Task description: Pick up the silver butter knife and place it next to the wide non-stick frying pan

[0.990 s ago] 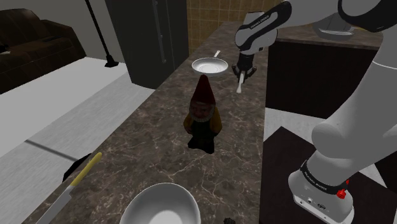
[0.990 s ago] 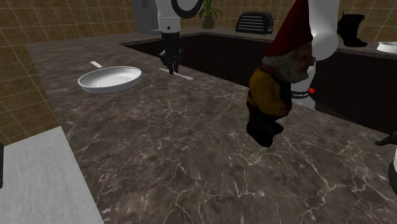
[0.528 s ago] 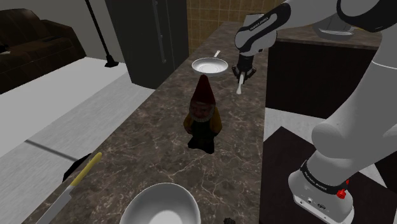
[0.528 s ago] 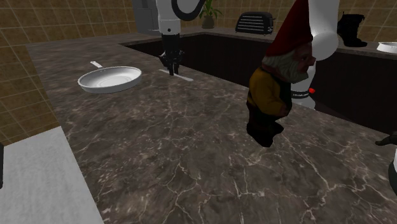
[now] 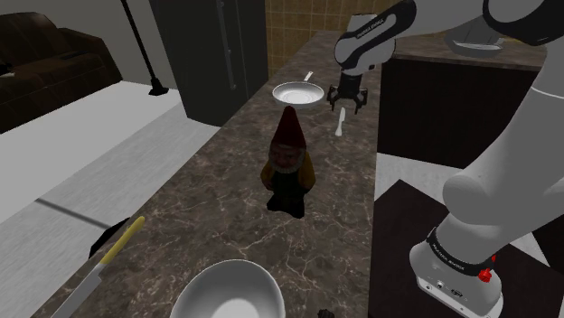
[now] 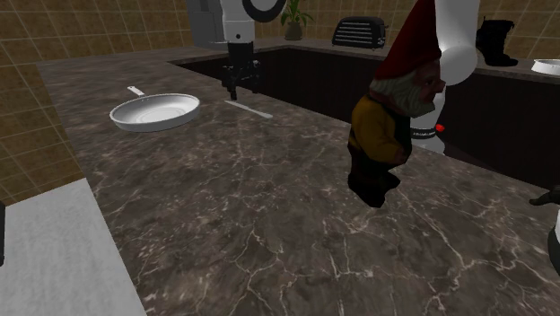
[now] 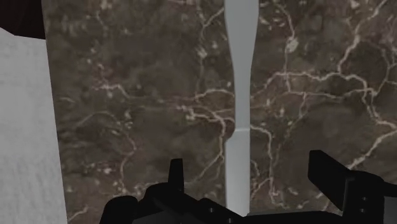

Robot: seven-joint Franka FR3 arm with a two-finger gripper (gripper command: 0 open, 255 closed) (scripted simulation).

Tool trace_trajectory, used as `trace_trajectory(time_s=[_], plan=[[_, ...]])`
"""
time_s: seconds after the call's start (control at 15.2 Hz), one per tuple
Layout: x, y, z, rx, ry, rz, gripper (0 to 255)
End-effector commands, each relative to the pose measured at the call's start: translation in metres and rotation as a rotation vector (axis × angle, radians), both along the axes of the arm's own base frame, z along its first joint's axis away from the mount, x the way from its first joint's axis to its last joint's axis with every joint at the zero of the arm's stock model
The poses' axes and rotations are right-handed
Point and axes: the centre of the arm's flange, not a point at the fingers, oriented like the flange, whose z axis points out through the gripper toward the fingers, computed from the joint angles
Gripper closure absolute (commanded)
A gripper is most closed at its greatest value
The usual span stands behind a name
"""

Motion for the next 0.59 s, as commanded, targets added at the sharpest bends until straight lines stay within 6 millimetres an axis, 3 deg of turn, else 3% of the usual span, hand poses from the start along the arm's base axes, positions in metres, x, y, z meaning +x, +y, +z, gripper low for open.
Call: trace_trajectory(time_s=[0.0, 0.07, 0.53], plan=[[0.001, 0.001, 0.024, 0.000, 0.001, 0.000, 0], [0.001, 0.001, 0.035, 0.000, 0.001, 0.000, 0], [0.001, 0.001, 0.035, 0.000, 0.001, 0.000, 0]])
